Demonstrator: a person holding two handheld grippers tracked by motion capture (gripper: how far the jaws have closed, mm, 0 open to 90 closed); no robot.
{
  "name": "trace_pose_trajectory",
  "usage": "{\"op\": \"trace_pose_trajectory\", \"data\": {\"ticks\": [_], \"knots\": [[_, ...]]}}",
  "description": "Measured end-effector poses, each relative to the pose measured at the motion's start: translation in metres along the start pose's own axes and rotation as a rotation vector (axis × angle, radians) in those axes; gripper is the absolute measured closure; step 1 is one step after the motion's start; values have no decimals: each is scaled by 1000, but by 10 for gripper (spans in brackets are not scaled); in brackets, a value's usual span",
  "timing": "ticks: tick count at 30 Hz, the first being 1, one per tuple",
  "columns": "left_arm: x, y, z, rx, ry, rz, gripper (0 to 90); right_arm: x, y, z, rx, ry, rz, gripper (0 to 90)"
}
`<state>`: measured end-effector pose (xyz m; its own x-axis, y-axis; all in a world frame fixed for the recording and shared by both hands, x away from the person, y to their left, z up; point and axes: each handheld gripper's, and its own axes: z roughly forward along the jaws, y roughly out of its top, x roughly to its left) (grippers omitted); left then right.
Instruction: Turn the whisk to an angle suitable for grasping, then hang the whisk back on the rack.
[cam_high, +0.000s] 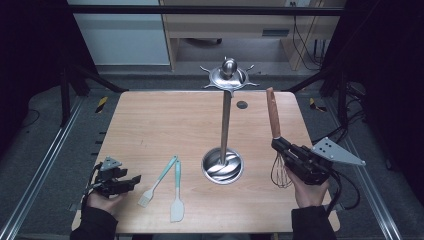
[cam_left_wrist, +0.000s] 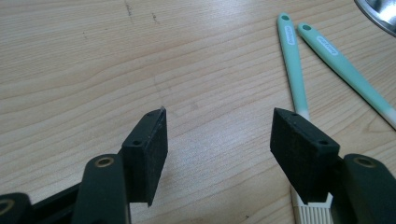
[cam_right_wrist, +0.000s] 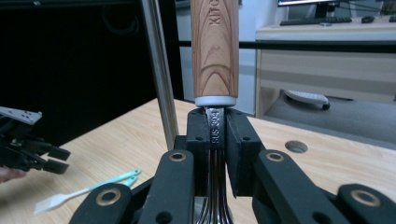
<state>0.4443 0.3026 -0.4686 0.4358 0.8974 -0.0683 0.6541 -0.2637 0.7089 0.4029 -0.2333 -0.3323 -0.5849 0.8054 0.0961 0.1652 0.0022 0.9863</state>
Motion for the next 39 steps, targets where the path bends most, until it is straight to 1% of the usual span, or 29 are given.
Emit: {"op": "trace_pose_trajectory", "data": {"ticks": [2, 3, 4, 5, 7, 9, 11, 12, 15, 16, 18, 19, 20, 21, 25, 26, 30, 34, 37, 39], "knots": [[0, 0, 0, -2, 1, 2, 364, 0, 1, 0, -6, 4, 3, 812], [1, 0, 0, 0, 0, 3, 364, 0, 2, 0, -10, 6, -4, 812], [1, 0, 0, 2, 1, 2, 364, 0, 5, 0, -27, 17, -4, 812], [1, 0, 0, 1, 1, 4, 364, 0, 5, -1, -34, 21, -4, 812], [1, 0, 0, 1, 1, 3, 364, 1, 7, -1, -38, 27, -3, 812], [0, 0, 0, -1, 3, 2, 364, 2, 11, -2, -63, 43, -17, 811], [0, 0, 1, 1, 2, 1, 363, 3, 12, -3, -67, 48, -16, 811], [-1, 0, 1, 2, 1, 6, 363, 4, 15, -3, -81, 57, -28, 811], [-1, 0, 2, 6, 4, 7, 363, 6, 19, -2, -96, 79, -18, 811], [-1, 0, 2, 6, 4, 7, 363, 6, 19, -2, -96, 79, -18, 811], [-1, 0, 2, 6, 5, 6, 363, 8, 23, 3, -101, 98, -23, 811], [-1, 0, 2, 6, 5, 4, 363, 8, 23, 3, -101, 98, -23, 811], [-1, 0, 1, 7, 8, 9, 363, 10, 24, 7, -99, 108, -35, 811], [0, 0, 2, 8, 8, 8, 363, 10, 24, 9, -93, 110, -35, 811], [0, 0, 1, 10, 9, 10, 363, 9, 23, 15, -82, 113, -33, 811], [0, 0, 2, 9, 10, 5, 363, 8, 23, 18, -81, 112, -26, 811], [0, 0, 2, 9, 10, 7, 363, 7, 22, 21, -78, 132, -16, 811], [0, 0, 2, 12, 9, 9, 363, 6, 20, 26, -69, 143, -22, 811], [0, 0, 2, 9, 9, 6, 363, 5, 19, 29, -68, 163, -18, 810], [0, 0, 2, 10, 10, 7, 364, 5, 18, 30, -67, 166, -15, 811]]}}
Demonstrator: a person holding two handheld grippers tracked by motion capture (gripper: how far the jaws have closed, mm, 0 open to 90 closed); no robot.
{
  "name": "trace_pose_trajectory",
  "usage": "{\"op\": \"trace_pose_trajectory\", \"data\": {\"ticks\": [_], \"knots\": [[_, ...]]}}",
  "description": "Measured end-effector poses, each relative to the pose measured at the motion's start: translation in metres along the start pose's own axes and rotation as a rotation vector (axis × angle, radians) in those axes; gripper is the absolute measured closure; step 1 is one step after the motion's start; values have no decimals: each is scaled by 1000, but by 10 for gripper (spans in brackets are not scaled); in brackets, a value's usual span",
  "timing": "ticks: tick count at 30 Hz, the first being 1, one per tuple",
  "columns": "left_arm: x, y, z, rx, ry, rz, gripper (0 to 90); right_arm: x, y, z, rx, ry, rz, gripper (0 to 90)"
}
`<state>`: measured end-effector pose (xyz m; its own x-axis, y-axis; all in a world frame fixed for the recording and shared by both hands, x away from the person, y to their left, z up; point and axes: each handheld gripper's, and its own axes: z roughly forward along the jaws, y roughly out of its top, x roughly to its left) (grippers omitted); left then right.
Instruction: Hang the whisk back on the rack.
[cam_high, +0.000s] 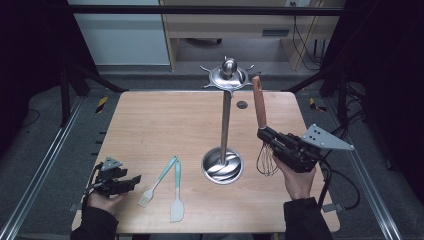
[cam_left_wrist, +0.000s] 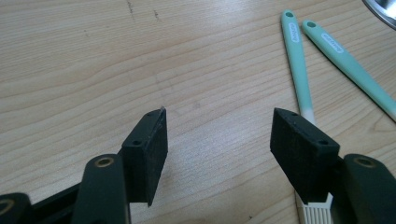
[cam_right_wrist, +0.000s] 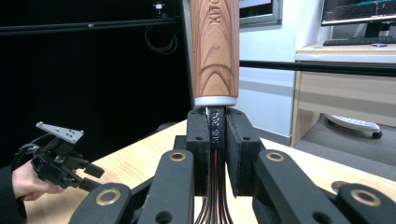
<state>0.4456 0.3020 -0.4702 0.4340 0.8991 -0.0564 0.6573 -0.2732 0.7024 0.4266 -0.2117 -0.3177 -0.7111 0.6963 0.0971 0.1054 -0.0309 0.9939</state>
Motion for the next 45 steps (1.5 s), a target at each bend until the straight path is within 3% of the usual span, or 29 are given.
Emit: {"op": "trace_pose_trajectory", "data": {"ticks": [9, 22, 45], "knots": [[-1, 0, 1, 3, 0, -2, 364, -5, -5, 9, 11, 43, 7, 808], [-1, 0, 2, 9, -3, 1, 364, -11, -12, 24, 24, 69, 6, 803], [-2, 0, 3, 7, -6, 7, 363, -14, -15, 37, 38, 46, 20, 778]]}}
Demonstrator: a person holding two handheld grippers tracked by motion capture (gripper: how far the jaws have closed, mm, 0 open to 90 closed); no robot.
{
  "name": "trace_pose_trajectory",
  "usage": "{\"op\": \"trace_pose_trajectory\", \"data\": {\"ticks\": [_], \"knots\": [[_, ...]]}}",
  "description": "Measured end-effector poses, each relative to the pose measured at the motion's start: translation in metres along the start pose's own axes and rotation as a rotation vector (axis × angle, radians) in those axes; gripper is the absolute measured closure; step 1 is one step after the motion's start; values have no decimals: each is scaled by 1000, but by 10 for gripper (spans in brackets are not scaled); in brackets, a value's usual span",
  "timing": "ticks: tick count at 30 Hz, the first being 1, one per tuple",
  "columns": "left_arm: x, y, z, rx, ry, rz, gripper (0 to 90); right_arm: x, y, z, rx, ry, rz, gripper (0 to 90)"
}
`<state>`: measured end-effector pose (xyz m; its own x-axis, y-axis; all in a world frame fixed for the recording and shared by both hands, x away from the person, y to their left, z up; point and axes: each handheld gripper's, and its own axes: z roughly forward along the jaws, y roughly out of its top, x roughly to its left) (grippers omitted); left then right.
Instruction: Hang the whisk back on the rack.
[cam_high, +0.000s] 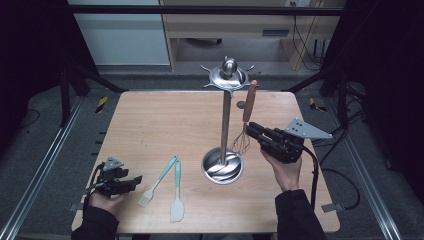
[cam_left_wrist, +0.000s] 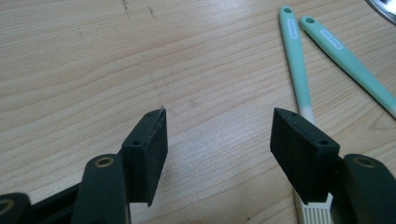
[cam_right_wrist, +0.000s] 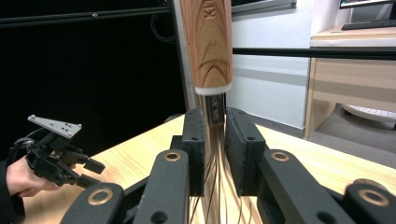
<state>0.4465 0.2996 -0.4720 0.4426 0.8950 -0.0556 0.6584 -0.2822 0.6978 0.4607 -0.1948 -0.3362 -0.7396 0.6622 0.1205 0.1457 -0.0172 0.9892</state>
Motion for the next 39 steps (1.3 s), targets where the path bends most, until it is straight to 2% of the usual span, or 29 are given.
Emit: {"op": "trace_pose_trajectory", "data": {"ticks": [4, 10, 11, 14, 16, 20, 22, 24, 27, 28, 30, 32, 34, 35, 36, 37, 39], "knots": [[-1, 0, -1, -5, 0, 1, 363, 1, 0, -3, 7, -22, -16, 748], [-2, 0, -4, -17, -4, 4, 363, 6, 1, -11, -14, -67, -37, 655], [-2, 1, -4, -17, -5, 6, 363, 8, 2, -14, -16, -104, -54, 609], [-2, 1, -4, -17, -3, 7, 363, 9, 2, -17, -25, -126, -66, 573], [-2, 1, -4, -19, -3, 12, 363, 10, 5, -22, -44, -157, -72, 515], [-2, 1, -4, -24, -5, 7, 363, 12, 11, -30, -63, -187, -82, 502], [-2, 1, -3, -22, -8, 5, 363, 14, 14, -32, -50, -201, -83, 504], [-2, 0, -3, -19, -9, 6, 363, 14, 15, -33, -50, -205, -92, 511], [-2, 0, -2, -20, -8, 5, 363, 17, 19, -33, -48, -204, -103, 577], [-2, 0, -3, -20, -8, 7, 363, 19, 22, -33, -44, -195, -107, 633], [-2, 0, -3, -20, -8, 6, 363, 21, 24, -32, -41, -192, -109, 660], [-2, 0, -2, -17, -9, 8, 363, 24, 27, -33, -50, -187, -115, 743], [-2, 0, -1, -15, -9, 7, 363, 27, 31, -32, -57, -175, -103, 799], [-3, 0, -2, -14, -8, 8, 363, 29, 35, -32, -63, -165, -95, 857], [-3, 0, -2, -16, -9, 8, 363, 29, 35, -32, -63, -165, -95, 857], [-3, 0, -2, -17, -8, 7, 363, 30, 41, -31, -64, -159, -92, 900], [-3, 0, -2, -17, -7, 7, 363, 31, 43, -30, -66, -159, -91, 900]]}}
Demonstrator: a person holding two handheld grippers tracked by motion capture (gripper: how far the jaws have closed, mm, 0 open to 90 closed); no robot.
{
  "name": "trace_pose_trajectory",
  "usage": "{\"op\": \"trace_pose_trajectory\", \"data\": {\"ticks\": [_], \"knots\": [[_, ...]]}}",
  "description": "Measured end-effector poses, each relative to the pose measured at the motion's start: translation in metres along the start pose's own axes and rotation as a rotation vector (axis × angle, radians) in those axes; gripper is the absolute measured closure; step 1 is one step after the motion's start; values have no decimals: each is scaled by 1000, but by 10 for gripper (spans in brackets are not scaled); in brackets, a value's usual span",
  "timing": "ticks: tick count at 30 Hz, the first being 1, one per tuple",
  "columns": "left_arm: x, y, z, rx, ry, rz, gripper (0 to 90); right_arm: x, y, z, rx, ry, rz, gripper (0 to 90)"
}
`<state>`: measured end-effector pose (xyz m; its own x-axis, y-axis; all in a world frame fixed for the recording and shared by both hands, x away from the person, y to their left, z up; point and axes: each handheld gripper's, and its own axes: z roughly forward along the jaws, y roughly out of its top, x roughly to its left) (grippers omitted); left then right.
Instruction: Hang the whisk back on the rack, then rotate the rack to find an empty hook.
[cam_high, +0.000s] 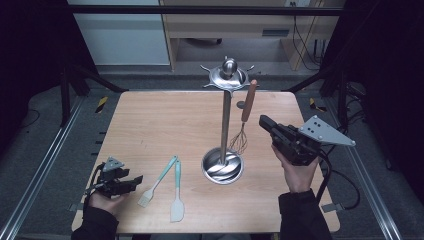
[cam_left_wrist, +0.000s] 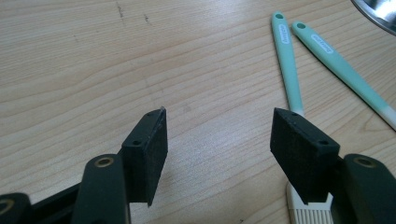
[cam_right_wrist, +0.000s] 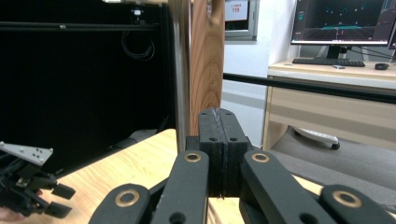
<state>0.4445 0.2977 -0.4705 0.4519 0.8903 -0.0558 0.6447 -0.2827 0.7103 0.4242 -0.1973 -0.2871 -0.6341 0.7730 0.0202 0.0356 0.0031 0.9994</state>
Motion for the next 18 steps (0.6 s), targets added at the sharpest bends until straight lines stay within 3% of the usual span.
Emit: {"op": "trace_pose_trajectory", "data": {"ticks": [6, 18], "knots": [[0, 0, 1, 4, -2, 5, 363, 5, 16, 5, -1, -19, -12, 900], [-2, 0, 1, 6, -5, 8, 363, -2, 33, 6, -27, -62, -3, 900]]}}
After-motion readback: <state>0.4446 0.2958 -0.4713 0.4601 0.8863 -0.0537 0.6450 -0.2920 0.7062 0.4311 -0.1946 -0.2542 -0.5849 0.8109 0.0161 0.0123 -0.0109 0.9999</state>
